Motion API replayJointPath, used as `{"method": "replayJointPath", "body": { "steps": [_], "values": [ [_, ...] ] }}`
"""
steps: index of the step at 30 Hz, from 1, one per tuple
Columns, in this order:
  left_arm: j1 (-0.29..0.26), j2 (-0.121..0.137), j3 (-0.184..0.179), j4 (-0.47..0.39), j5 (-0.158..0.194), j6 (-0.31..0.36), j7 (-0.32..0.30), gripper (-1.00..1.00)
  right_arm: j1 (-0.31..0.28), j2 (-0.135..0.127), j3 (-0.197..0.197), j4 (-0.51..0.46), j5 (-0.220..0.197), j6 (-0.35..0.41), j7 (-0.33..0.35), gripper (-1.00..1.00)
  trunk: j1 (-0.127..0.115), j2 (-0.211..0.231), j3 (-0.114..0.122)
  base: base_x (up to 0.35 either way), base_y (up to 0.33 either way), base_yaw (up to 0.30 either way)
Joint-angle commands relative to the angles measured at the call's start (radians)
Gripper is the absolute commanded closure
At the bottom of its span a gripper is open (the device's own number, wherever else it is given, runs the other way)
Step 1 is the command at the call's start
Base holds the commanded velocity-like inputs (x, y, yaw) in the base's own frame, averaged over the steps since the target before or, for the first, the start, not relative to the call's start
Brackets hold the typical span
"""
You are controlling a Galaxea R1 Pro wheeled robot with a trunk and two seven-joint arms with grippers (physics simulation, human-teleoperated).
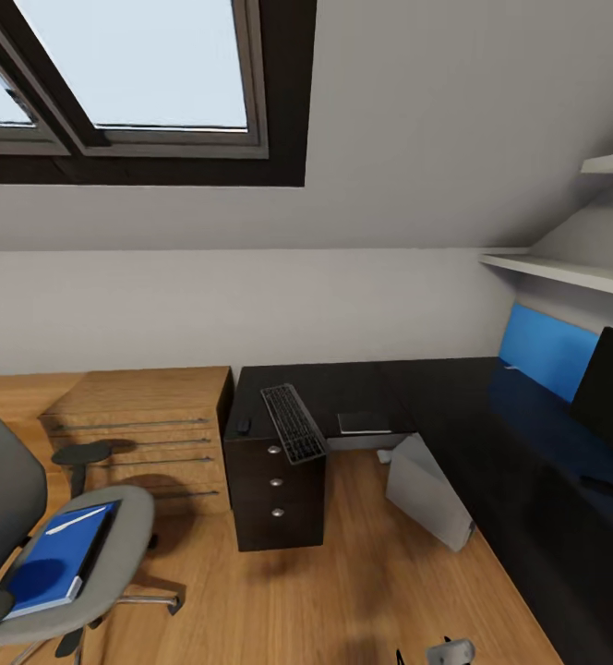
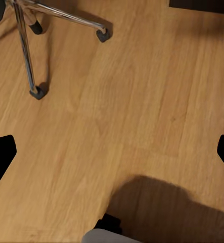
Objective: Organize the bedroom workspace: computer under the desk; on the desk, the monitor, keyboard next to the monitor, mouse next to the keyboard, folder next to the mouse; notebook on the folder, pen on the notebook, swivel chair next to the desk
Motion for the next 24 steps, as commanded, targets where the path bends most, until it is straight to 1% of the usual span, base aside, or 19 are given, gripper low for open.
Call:
{"method": "replayJointPath", "body": {
  "steps": [1, 3, 7, 10, 12, 13, 14, 15, 18, 19, 20, 21, 22, 23, 24],
  "values": [
    [-0.001, 0.000, -0.016, -0.008, 0.008, -0.007, 0.007, -1.00, -0.001, 0.001, 0.009, 0.000, 0.001, 0.000, -0.008, -1.00, 0.000, -0.001, -0.002, 0.013, 0.001, -0.002],
    [-0.001, 0.000, -0.018, -0.016, 0.008, -0.008, 0.009, -1.00, -0.001, 0.001, 0.010, 0.000, 0.001, 0.000, -0.008, -1.00, 0.000, -0.001, -0.002, 0.008, 0.001, -0.001],
    [-0.001, 0.001, -0.015, -0.073, 0.008, -0.008, 0.012, -1.00, -0.001, 0.002, 0.008, 0.000, 0.000, 0.000, -0.009, -1.00, 0.016, -0.029, -0.014, 0.002, 0.000, -0.010],
    [-0.001, 0.001, -0.015, -0.076, 0.008, -0.009, 0.012, -1.00, -0.001, 0.002, 0.008, 0.000, -0.001, 0.000, -0.009, -1.00, 0.027, -0.050, -0.024, 0.000, 0.000, -0.028],
    [-0.001, 0.003, -0.015, -0.094, 0.008, -0.035, 0.013, -1.00, -0.001, 0.001, 0.007, -0.001, 0.000, 0.000, -0.009, -1.00, 0.035, -0.064, -0.030, 0.000, 0.000, -0.005],
    [-0.002, 0.004, -0.015, -0.119, 0.008, -0.062, 0.014, -1.00, -0.001, 0.001, 0.007, -0.001, 0.000, 0.000, -0.009, -1.00, 0.039, -0.071, -0.033, 0.000, 0.000, -0.002],
    [0.011, 0.017, -0.015, -0.212, 0.007, -0.088, 0.032, -1.00, -0.001, 0.001, 0.006, -0.001, 0.001, 0.000, -0.009, -1.00, 0.043, -0.078, -0.036, 0.000, 0.000, 0.000],
    [0.027, 0.025, -0.015, -0.254, 0.007, -0.090, 0.042, -1.00, -0.001, 0.001, 0.006, -0.001, 0.001, 0.001, -0.009, -1.00, 0.046, -0.085, -0.039, 0.000, 0.000, 0.000],
    [0.055, 0.038, -0.015, -0.321, 0.006, -0.088, 0.058, -1.00, -0.001, 0.001, 0.006, -0.001, 0.002, 0.000, -0.009, -1.00, 0.058, -0.106, -0.049, 0.000, 0.000, 0.000],
    [0.062, 0.043, -0.015, -0.338, 0.006, -0.086, 0.062, -1.00, -0.001, 0.001, 0.006, -0.001, 0.001, 0.000, -0.009, -1.00, 0.062, -0.113, -0.052, 0.000, 0.000, 0.000],
    [0.083, 0.060, -0.016, -0.389, 0.007, -0.071, 0.076, -1.00, -0.001, 0.000, 0.006, -0.001, 0.002, 0.000, -0.009, -1.00, 0.066, -0.120, -0.055, 0.000, 0.000, 0.000],
    [0.094, 0.070, -0.016, -0.419, 0.008, -0.049, 0.083, -1.00, -0.001, 0.000, 0.006, -0.001, 0.001, 0.000, -0.009, -1.00, 0.069, -0.127, -0.058, 0.000, 0.000, 0.000],
    [0.099, 0.073, -0.016, -0.432, 0.008, -0.035, 0.085, -1.00, -0.001, 0.000, 0.006, -0.002, 0.001, 0.000, -0.009, -1.00, 0.073, -0.134, -0.061, 0.000, 0.000, 0.000],
    [0.105, 0.078, -0.017, -0.449, 0.009, 0.000, 0.089, -1.00, -0.001, 0.000, 0.005, -0.002, 0.001, 0.000, -0.009, -1.00, 0.077, -0.141, -0.064, 0.000, 0.000, 0.000],
    [0.108, 0.080, -0.017, -0.456, 0.009, 0.019, 0.091, -1.00, -0.001, 0.000, 0.005, -0.002, 0.001, -0.001, -0.009, -1.00, 0.081, -0.148, -0.067, 0.000, 0.000, 0.000]
  ]
}}
